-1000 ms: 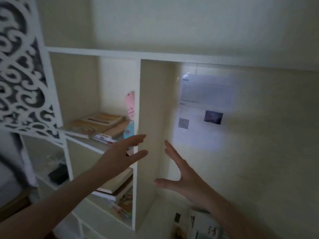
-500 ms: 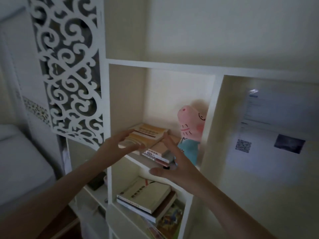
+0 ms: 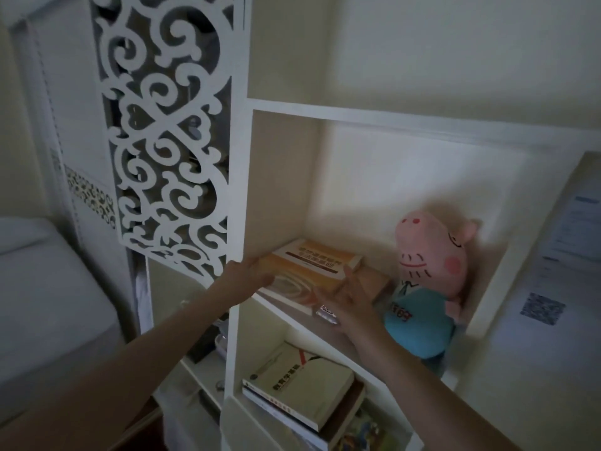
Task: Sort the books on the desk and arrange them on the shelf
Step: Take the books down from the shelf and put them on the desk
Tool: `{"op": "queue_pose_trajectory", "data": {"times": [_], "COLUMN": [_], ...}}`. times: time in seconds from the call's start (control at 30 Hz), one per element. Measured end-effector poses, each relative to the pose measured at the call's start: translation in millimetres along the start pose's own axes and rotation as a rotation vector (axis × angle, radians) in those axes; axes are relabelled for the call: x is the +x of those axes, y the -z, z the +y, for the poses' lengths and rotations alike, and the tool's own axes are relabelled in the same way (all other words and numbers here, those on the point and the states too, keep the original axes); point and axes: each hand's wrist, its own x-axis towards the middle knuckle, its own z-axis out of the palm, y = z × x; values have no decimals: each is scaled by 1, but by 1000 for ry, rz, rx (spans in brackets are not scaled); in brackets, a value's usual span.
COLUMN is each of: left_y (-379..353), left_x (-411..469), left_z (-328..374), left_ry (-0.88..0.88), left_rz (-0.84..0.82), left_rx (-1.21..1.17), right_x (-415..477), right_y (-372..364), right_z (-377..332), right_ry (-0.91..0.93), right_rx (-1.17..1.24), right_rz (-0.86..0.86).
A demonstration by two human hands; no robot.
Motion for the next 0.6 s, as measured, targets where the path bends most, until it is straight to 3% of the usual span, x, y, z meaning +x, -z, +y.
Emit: {"op": "queue_pose_trajectory", "data": {"times": [0.2, 0.4, 0.6], "left_y": [-4, 4, 21], "left_x": [10, 2, -45], "left_z": [-11, -14, -12], "left_ry": [-9, -75, -81], "left_rz": [-28, -85, -395], "left_rx": [-64, 95, 27], "right_x": [27, 2, -55], "right_y": [-13, -7, 12], "right_z": [12, 11, 21], "right_ry": [16, 101, 96], "right_rx": [-44, -188, -134], "right_rz": [76, 24, -59]}}
